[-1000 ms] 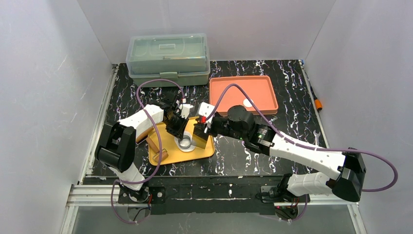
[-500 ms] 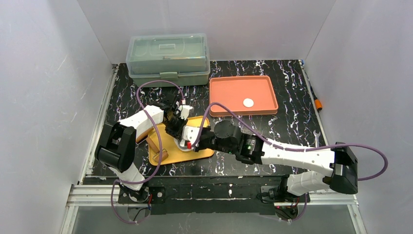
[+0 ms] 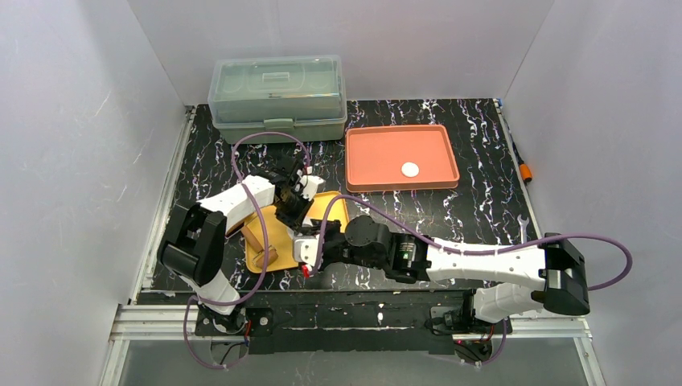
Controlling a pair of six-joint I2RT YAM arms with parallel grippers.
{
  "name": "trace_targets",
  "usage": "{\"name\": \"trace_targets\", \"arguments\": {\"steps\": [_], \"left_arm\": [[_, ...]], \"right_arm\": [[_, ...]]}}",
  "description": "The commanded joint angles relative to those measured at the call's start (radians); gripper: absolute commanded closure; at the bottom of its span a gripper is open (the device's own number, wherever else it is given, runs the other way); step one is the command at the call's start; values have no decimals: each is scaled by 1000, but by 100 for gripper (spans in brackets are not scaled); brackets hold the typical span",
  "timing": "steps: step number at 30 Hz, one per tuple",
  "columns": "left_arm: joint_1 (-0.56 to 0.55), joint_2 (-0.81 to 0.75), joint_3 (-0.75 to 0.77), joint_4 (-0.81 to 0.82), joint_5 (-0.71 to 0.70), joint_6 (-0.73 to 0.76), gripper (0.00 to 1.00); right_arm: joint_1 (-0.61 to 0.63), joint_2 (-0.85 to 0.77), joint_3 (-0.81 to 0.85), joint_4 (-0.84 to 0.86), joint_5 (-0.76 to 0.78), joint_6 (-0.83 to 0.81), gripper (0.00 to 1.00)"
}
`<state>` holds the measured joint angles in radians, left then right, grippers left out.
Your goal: Roll out the dumpling wrappers from the dough
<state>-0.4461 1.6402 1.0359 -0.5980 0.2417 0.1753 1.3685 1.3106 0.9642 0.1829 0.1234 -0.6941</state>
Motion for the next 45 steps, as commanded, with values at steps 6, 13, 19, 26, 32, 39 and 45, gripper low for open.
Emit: {"name": "trace_targets", "arguments": {"steps": [6,13,19,26,32,39,45], "left_arm": [[-73,-22,-10,-17,-109,41,93],[-88,-14,-13,-11,-131,46,93],[-93,-4,-13,-9,-136,46,93],[-95,-2,-14,-8,-140,46,93],[-95,2,-12,-8,-138,46,93],[-95,7,-14,-6,-141,48,93],[-96,8,-13,-5,-139,47,93]], "right_arm": [[-5,-11,-48,56,251,-33,99],[-5,-19,-64,95,362,-19,99],[-6,4,-46,83,440,-32,99],[-43,33,-47,130,417,-31,99],[-126,64,-30,214,347,16,99],[-197,139,-1,334,266,94,99],[-244,189,31,362,268,153,99]]}}
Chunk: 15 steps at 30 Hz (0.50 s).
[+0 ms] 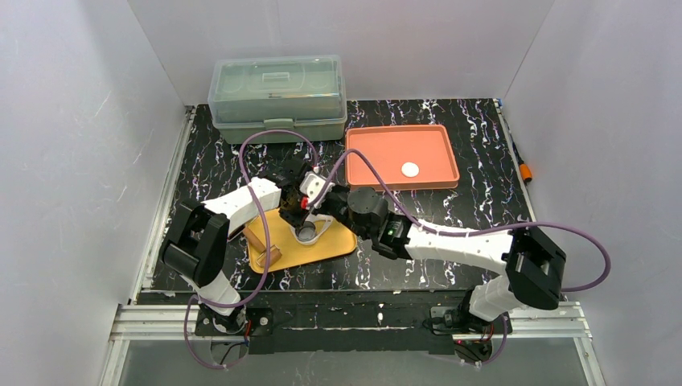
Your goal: Roll out the dumpling wrappers from the dough
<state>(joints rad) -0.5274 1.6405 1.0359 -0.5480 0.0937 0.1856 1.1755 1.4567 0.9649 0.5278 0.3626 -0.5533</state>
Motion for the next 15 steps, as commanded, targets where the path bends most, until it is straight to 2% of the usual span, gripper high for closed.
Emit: {"name": "trace_targets", "arguments": {"steps": [1,4,5,8,15], "left_arm": [[-15,6,-13,-55,10,37,93],[-14,1,-13,-55,9,36,93],[-14,1,-14,-53,8,35,93],[-16,-1,-14,-53,8,34,93],[-23,-13,-13,-46,1,33,90]], "right_arm": [[-64,44,32,22,26,24,99],[-82,-1,37,12,4,52,99],[-82,-77,52,-32,-3,110,99],[-82,-147,78,-111,-29,192,99],[-81,-196,54,-202,-52,354,99]]}}
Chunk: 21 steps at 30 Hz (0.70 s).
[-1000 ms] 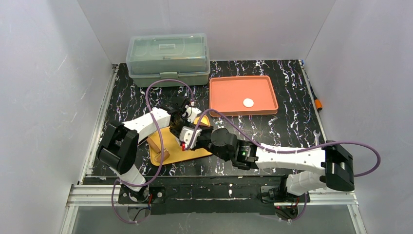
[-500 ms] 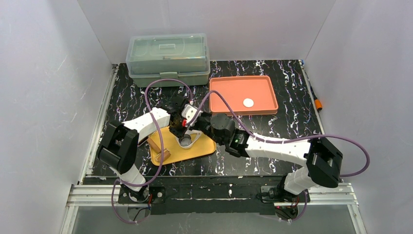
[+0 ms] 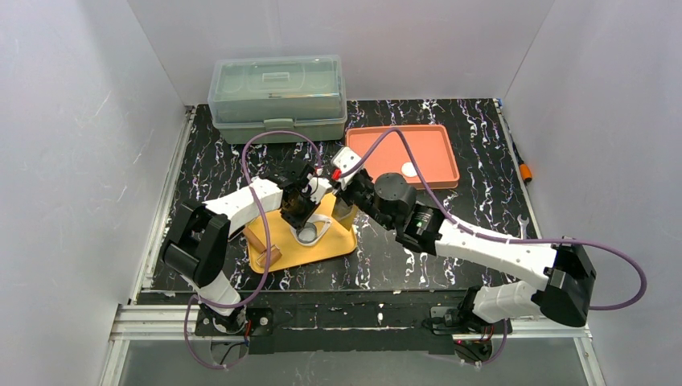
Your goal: Roll out the dumpling wrappers from the dough
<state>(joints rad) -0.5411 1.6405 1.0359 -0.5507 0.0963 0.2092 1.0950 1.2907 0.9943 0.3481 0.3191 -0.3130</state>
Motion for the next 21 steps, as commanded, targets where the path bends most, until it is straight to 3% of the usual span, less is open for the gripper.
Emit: {"name": "trace_targets", "arguments": {"steps": [1,11,21], "left_arm": [[-10,-14,-14,-43,-1,7,89],[-10,-19,-22,-34,4,0,89],[-10,-16,-20,-32,10,-2,89]], "right_arm": [[0,-31,14,-16,-7,131,99],[-1,3,-50,152,47,194,99],[-1,-73,-82,194,133,168,99]]}}
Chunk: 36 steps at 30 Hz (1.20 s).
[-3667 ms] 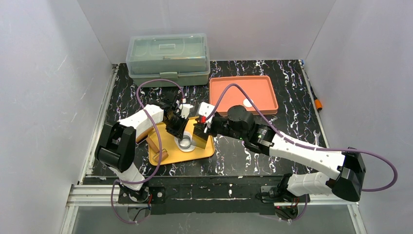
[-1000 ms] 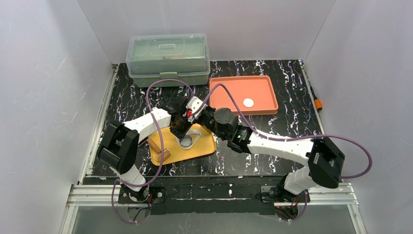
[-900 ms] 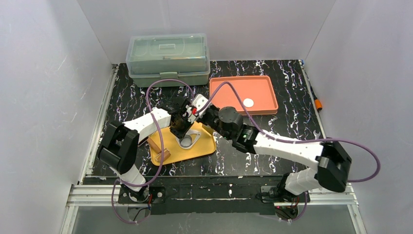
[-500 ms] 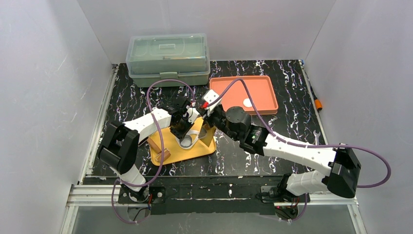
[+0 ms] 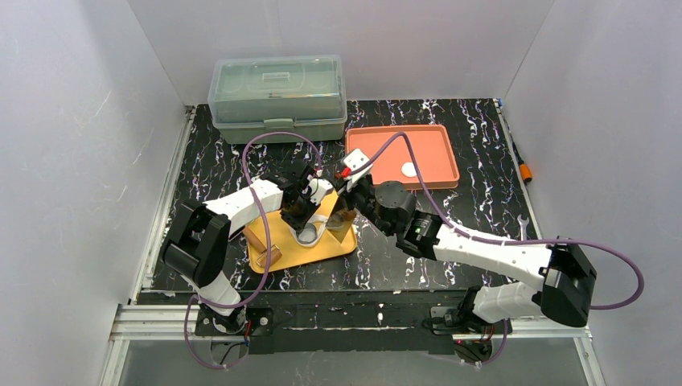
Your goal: Roll out the dumpling wrappers from the dough
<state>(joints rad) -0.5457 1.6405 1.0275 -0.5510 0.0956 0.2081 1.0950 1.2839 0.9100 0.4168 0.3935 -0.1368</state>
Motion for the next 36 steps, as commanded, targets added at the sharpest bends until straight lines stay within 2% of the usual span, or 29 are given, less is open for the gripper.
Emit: {"name": "trace_targets", "arguments": {"steps": [1,9,14,18,21,24,28,33,36], "left_arm": [[-5,-17,-11,-32,10,-1,89],[-6,-19,-11,-32,7,-3,89],[-6,-18,-9,-32,9,-5,90],[-5,-23,-10,-30,7,-4,90],[-5,-24,-9,-28,5,-4,90],[-5,-24,-9,-27,1,-5,90],[-5,-23,-11,-27,1,-2,90],[-5,-18,-12,-27,-3,3,91],[-7,-15,-10,-27,-3,3,91]], "right_arm": [[-1,-61,-2,136,58,-9,99],[-1,11,-10,207,37,-9,99],[-3,52,-24,197,-6,-3,99],[-3,71,-19,114,-40,-20,99],[0,94,-22,88,-4,-115,99],[21,162,26,23,47,-297,99],[26,224,80,-14,26,-489,99],[42,217,101,-26,15,-596,99],[50,212,113,-38,10,-604,99]]}}
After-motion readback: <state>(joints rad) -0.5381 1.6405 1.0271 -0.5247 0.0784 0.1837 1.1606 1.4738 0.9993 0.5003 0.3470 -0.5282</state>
